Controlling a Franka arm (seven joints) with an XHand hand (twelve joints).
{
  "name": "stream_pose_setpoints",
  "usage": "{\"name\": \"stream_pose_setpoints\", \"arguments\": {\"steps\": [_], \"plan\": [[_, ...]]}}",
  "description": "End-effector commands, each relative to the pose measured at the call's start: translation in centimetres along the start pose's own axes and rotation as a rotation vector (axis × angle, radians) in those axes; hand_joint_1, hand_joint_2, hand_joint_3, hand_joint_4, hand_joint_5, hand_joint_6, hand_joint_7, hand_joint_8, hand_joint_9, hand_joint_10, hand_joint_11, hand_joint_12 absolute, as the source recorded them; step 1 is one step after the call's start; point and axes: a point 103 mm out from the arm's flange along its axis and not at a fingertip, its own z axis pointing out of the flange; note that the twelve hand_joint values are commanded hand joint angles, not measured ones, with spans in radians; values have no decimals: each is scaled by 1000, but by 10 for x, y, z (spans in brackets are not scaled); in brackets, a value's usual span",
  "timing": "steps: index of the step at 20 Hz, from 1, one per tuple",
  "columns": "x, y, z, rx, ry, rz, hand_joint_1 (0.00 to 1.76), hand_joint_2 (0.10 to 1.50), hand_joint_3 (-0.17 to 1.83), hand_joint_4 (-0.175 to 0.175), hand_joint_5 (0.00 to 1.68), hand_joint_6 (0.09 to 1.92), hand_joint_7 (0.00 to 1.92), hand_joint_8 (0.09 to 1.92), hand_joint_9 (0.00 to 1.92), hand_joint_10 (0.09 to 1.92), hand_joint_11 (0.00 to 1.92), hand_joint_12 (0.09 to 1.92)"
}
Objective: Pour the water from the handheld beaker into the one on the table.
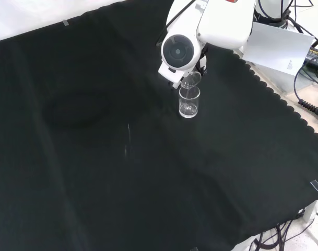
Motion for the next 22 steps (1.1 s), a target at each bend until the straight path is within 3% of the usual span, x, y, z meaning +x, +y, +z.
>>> {"name": "stream_pose_setpoints", "arguments": {"steps": [1, 22], "plan": [[3, 0, -4, 14, -17, 5, 1156, 765, 542, -42, 1174, 803, 1677, 286, 1815, 87, 1475, 566], [6, -5, -8, 24, -25, 4, 1156, 765, 543, -41, 1172, 807, 1674, 294, 1816, 87, 1477, 568]]}}
